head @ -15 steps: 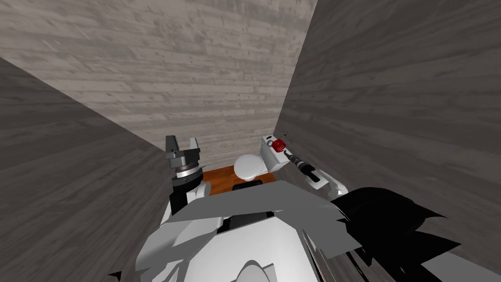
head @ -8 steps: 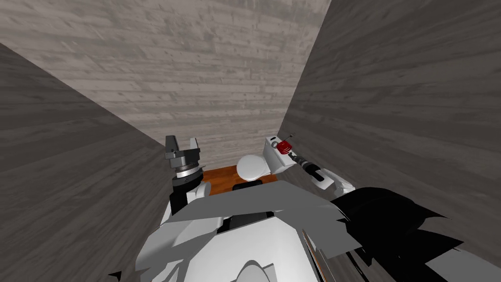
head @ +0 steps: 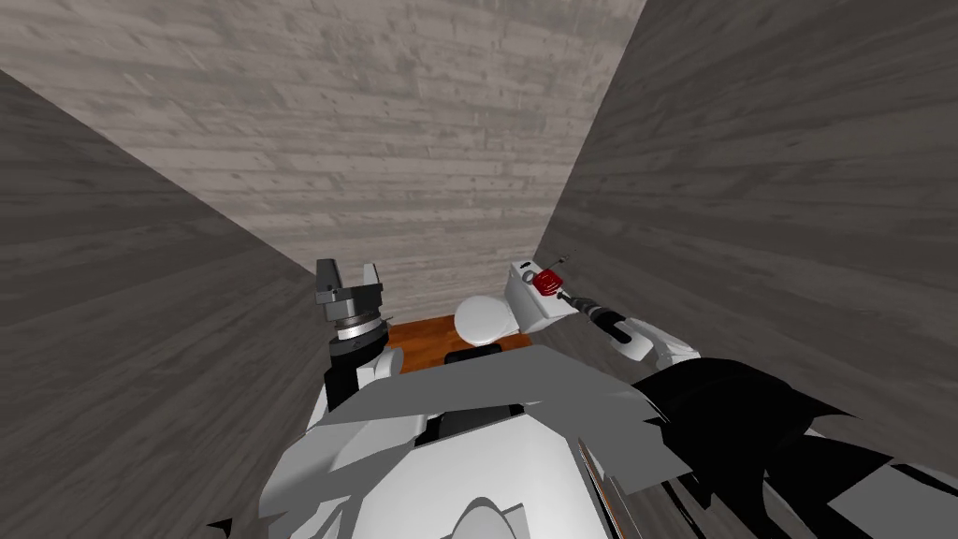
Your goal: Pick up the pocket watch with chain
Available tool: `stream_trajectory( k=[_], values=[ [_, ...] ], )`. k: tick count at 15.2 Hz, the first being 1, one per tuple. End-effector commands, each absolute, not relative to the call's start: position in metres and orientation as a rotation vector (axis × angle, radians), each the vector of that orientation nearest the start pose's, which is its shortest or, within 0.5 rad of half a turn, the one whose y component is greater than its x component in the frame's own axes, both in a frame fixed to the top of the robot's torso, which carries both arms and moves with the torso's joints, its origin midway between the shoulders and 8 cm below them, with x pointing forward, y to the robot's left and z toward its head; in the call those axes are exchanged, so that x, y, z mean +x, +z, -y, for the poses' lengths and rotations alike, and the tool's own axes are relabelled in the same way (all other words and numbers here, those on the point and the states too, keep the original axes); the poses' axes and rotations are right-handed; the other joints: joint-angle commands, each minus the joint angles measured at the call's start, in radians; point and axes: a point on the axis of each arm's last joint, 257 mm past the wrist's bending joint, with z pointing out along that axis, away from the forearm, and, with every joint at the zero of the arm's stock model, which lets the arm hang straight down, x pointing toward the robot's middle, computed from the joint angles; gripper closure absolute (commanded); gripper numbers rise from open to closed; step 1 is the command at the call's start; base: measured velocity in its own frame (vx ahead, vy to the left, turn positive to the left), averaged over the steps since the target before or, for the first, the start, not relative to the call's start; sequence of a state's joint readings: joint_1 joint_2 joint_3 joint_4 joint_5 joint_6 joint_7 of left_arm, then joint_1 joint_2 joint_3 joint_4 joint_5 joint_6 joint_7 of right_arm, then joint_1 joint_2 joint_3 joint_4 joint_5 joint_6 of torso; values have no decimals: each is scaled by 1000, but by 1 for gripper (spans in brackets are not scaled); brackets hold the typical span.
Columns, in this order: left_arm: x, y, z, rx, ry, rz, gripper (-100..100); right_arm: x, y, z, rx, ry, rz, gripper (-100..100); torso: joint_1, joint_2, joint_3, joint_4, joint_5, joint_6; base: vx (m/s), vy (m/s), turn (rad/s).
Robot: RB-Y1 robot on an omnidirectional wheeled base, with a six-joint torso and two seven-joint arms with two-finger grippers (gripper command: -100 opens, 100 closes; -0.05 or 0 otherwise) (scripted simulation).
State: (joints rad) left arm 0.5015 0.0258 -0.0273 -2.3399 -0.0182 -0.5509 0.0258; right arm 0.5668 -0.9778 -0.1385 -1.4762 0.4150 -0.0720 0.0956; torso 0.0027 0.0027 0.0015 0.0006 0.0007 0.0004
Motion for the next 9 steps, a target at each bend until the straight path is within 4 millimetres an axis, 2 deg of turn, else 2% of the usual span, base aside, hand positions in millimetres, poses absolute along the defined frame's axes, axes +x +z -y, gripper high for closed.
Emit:
stream_trajectory(
  k=[1,2,5,9],
  values=[
    [324,59,-261,-552,-1369,-562,0,328,-291,633,318,-217,-2001,-100,0,0,0,0,0,0,-38,-4,184],
    [324,59,-261,-552,-1369,-562,0,330,-293,641,343,-232,-1999,-100,-1,1,0,0,0,-1,-109,-24,325],
    [324,59,-261,-552,-1369,-562,0,331,-295,650,369,-247,-1997,-100,-3,9,5,2,-1,-1,-149,-23,203],
    [324,59,-261,-552,-1369,-562,0,335,-299,675,446,-294,-1987,-100,-4,11,6,2,-1,-1,-152,-21,259]
  ],
)
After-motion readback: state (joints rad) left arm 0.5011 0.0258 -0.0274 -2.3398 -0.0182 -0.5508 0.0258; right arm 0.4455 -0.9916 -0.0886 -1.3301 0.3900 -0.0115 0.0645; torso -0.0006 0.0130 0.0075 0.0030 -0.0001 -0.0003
